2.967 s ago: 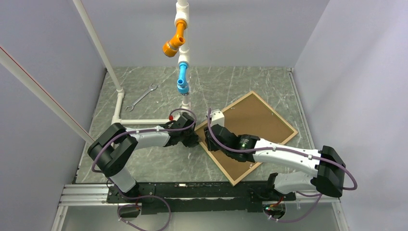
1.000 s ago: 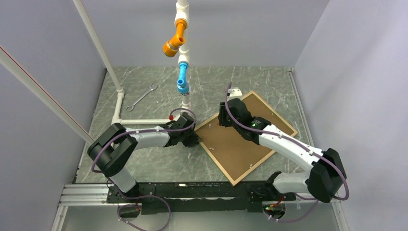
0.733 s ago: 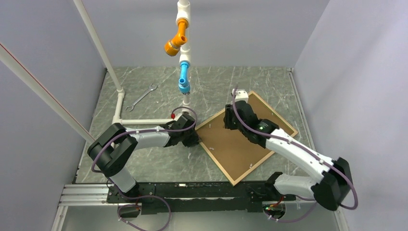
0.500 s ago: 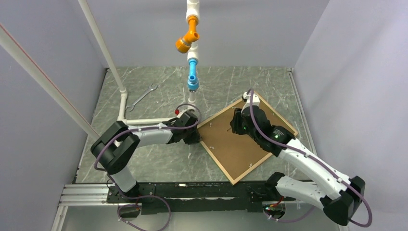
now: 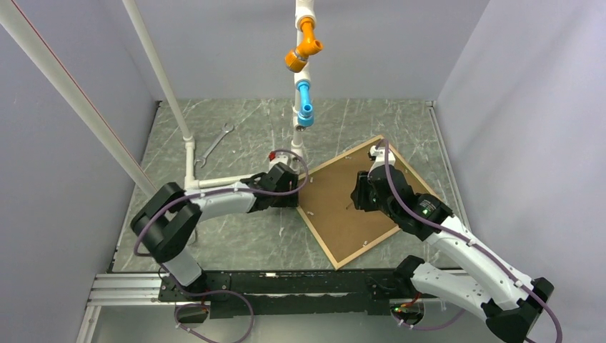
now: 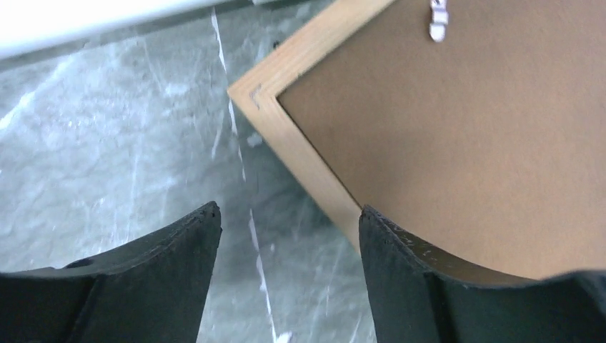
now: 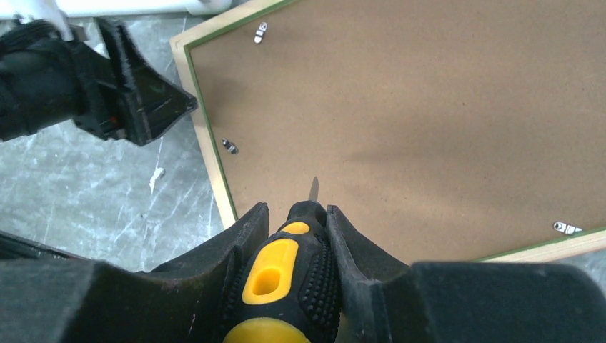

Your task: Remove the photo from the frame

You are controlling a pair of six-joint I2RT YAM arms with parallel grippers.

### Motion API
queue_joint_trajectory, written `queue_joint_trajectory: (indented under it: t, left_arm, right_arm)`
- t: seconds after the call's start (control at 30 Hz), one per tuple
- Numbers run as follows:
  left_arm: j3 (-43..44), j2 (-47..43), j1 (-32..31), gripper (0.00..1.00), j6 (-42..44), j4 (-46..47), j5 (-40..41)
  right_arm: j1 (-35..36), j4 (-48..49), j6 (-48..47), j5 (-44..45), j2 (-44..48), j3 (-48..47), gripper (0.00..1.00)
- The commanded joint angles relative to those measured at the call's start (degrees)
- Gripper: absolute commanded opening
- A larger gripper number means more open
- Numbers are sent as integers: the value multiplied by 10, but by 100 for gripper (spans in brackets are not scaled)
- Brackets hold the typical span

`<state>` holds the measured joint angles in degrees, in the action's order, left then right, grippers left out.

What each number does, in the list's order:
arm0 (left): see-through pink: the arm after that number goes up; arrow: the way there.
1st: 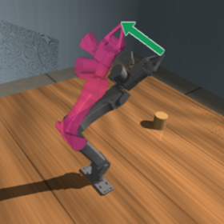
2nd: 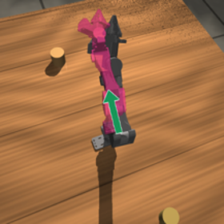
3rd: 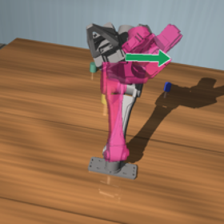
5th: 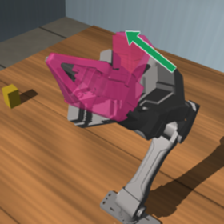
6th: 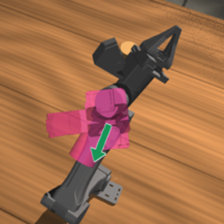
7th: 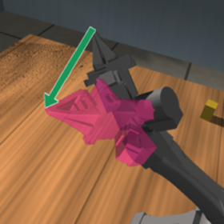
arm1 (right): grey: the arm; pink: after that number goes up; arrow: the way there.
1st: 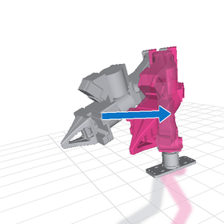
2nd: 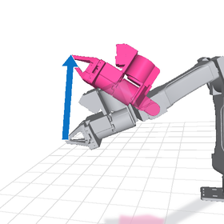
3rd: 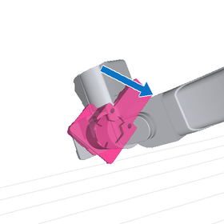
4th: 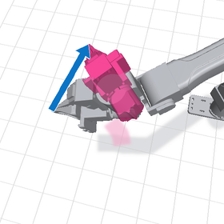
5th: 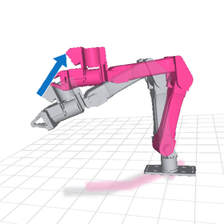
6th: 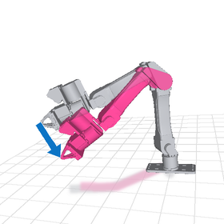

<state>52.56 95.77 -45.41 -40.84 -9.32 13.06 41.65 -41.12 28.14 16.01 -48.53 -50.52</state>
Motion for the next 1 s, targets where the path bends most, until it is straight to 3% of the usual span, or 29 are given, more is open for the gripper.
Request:
queue_joint_trajectory:
  t: [0.0,0.23,0.4,0.5,0.6,0.73,0.97]
  left_arm:
    - [-39,-92,-23,75,43,6,1]
    - [-98,-185,-52,77,-51,30,-43]
    - [-87,-181,-126,75,-290,-49,23]
    - [-81,-160,-175,77,-369,-25,53]
    - [-28,-100,-189,77,-442,-85,40]
    - [40,-17,-223,75,-483,-124,44]
    - [76,48,-242,60,-500,-145,30]
  right_arm:
    - [-3,-17,0,-7,6,-30,0]
    - [-2,-6,11,-22,16,-29,0]
    - [-2,-4,19,-27,23,-14,0]
    - [-2,-6,20,-31,31,-14,0]
    - [-2,-16,19,-31,39,-26,0]
    - [-1,-36,18,-30,51,-44,0]
    - [-2,-49,32,-35,76,-38,0]
